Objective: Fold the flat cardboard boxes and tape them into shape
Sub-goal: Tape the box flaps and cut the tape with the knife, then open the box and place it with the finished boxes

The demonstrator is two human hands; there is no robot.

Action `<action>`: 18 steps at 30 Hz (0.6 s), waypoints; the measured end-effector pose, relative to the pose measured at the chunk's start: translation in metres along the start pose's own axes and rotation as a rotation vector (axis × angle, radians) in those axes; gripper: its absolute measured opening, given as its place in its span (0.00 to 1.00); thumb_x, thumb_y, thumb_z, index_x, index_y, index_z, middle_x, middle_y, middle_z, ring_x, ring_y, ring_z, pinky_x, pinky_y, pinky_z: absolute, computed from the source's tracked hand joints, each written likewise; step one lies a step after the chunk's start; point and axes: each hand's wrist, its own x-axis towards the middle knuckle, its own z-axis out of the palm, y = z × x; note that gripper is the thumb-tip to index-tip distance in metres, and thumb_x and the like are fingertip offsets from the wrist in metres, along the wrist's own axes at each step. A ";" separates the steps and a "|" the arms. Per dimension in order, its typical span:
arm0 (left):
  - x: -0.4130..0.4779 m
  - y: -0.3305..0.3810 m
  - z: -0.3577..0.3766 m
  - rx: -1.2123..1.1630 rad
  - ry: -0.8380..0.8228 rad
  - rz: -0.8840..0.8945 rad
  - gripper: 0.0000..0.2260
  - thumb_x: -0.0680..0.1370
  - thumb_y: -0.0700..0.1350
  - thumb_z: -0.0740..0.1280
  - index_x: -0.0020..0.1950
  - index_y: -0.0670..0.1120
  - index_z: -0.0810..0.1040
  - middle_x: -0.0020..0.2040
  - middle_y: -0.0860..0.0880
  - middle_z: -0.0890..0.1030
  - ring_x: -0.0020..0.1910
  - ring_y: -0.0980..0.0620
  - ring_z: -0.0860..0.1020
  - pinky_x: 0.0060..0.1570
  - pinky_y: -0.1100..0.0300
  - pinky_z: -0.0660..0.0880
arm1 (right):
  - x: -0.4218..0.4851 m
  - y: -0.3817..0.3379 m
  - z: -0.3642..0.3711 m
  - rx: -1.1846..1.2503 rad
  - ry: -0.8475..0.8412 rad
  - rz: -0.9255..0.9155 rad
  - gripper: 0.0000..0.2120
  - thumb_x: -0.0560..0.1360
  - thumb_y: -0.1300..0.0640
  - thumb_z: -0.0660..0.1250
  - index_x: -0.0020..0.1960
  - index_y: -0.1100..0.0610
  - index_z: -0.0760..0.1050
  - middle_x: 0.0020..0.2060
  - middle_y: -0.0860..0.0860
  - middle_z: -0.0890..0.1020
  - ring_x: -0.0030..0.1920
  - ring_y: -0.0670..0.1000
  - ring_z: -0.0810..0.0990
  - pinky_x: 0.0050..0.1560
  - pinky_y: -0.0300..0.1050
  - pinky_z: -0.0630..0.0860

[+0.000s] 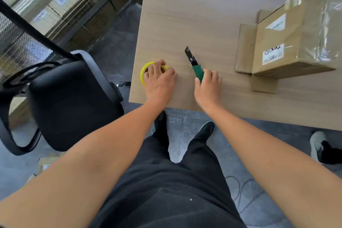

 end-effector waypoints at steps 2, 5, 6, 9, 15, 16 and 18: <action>-0.002 0.000 0.000 0.017 0.042 0.007 0.07 0.79 0.49 0.68 0.45 0.50 0.83 0.63 0.46 0.77 0.57 0.41 0.76 0.55 0.45 0.68 | 0.000 -0.005 0.002 -0.017 0.032 -0.012 0.18 0.78 0.57 0.68 0.64 0.66 0.74 0.58 0.64 0.75 0.55 0.67 0.73 0.54 0.59 0.69; -0.002 0.003 0.002 0.090 0.018 0.015 0.08 0.80 0.49 0.67 0.57 0.52 0.83 0.64 0.46 0.75 0.54 0.42 0.75 0.54 0.45 0.68 | 0.001 -0.009 0.001 -0.007 0.030 0.002 0.19 0.79 0.57 0.68 0.66 0.65 0.73 0.61 0.62 0.74 0.57 0.66 0.72 0.53 0.59 0.72; -0.001 0.004 0.002 0.119 -0.011 0.011 0.13 0.80 0.50 0.67 0.64 0.53 0.80 0.65 0.46 0.74 0.55 0.43 0.75 0.55 0.45 0.68 | 0.003 -0.010 0.000 -0.008 0.022 0.007 0.19 0.79 0.57 0.67 0.67 0.64 0.73 0.63 0.62 0.74 0.58 0.65 0.72 0.54 0.59 0.73; 0.003 0.007 0.002 0.159 -0.077 -0.022 0.20 0.81 0.52 0.64 0.74 0.56 0.71 0.68 0.48 0.71 0.59 0.43 0.72 0.60 0.45 0.66 | 0.010 -0.010 0.000 0.008 -0.010 -0.002 0.22 0.81 0.56 0.64 0.72 0.65 0.69 0.69 0.61 0.71 0.65 0.65 0.70 0.64 0.61 0.69; 0.011 0.018 -0.011 0.008 -0.208 -0.162 0.26 0.78 0.55 0.67 0.75 0.59 0.65 0.69 0.53 0.64 0.69 0.46 0.62 0.70 0.47 0.56 | 0.008 -0.012 -0.022 0.176 -0.105 0.002 0.28 0.85 0.53 0.57 0.80 0.64 0.56 0.80 0.59 0.56 0.81 0.59 0.48 0.80 0.55 0.46; 0.012 0.019 -0.017 0.001 -0.204 -0.131 0.26 0.76 0.57 0.68 0.74 0.59 0.66 0.69 0.53 0.65 0.69 0.46 0.62 0.70 0.47 0.57 | 0.004 -0.011 -0.031 0.213 -0.090 -0.006 0.28 0.85 0.53 0.57 0.80 0.64 0.56 0.81 0.58 0.57 0.82 0.58 0.48 0.81 0.54 0.46; 0.014 0.022 -0.031 -0.010 -0.177 -0.055 0.27 0.76 0.59 0.68 0.74 0.58 0.68 0.71 0.54 0.66 0.70 0.46 0.62 0.68 0.47 0.60 | -0.004 -0.008 -0.056 0.266 -0.058 -0.034 0.27 0.85 0.53 0.58 0.80 0.63 0.59 0.80 0.57 0.59 0.82 0.56 0.49 0.81 0.51 0.47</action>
